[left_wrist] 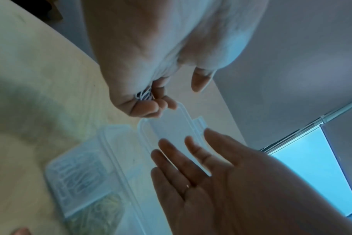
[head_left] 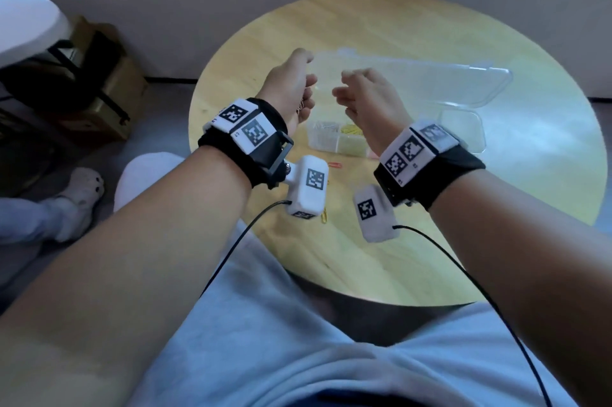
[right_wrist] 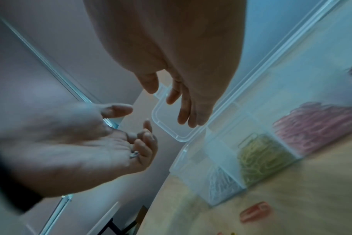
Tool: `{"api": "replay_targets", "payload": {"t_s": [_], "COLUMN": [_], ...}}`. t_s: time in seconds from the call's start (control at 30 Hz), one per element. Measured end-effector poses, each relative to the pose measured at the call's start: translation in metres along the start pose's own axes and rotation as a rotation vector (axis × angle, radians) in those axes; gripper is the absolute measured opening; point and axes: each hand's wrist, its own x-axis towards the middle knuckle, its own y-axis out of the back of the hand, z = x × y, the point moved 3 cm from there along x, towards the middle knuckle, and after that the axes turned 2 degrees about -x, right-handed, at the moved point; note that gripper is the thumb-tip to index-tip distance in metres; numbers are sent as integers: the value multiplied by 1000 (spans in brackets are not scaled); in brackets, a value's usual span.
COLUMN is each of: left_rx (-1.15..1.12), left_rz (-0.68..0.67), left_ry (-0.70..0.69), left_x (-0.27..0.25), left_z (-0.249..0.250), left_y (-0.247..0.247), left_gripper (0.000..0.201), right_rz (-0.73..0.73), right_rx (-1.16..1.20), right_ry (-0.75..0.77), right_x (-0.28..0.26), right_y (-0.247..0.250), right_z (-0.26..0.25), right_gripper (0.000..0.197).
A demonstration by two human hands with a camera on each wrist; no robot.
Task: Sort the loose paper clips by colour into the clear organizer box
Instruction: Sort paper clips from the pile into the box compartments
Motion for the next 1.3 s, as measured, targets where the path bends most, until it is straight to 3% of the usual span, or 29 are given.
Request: {"api": "replay_targets", "payload": {"t_s": [0.2, 0.37, 0.5, 0.6, 0.67, 0.8, 0.93, 1.03, 1.3], "left_rx": [-103, 7, 313, 465, 597, 943, 1121, 1180, 1239], "left_rz": [-5, -199, -194, -184, -242, -274, -244, -262, -263], "left_ry": [-26, -13, -261, -457, -406, -304, -291, -277, -321], "left_x": [8, 10, -7, -29, -33, -21, -7, 3, 6], "left_z": [-3, -12, -6, -7, -18, -42, -56, -68, -71], "left_y": [-16, -25, -17, -5, 3, 19, 23, 19, 9], "left_gripper": [40, 62, 49, 15, 15, 17, 5, 10, 19], "right_rz": [36, -27, 2, -59, -146, -249, -250, -225, -295], "right_rx": [165, 106, -98, -419, -661, -882, -1030, -1152, -1251], "right_ry": [47, 90, 138, 58, 14, -39, 33, 84, 18], "right_x": [-50, -82, -91, -90, -91, -94, -91, -86, -86], "right_y": [37, 43, 59, 70, 73, 70, 62, 56, 44], "right_z": [6, 15, 29, 47, 58, 66, 66, 66, 67], "right_gripper": [15, 21, 19, 12, 1, 18, 25, 20, 10]}}
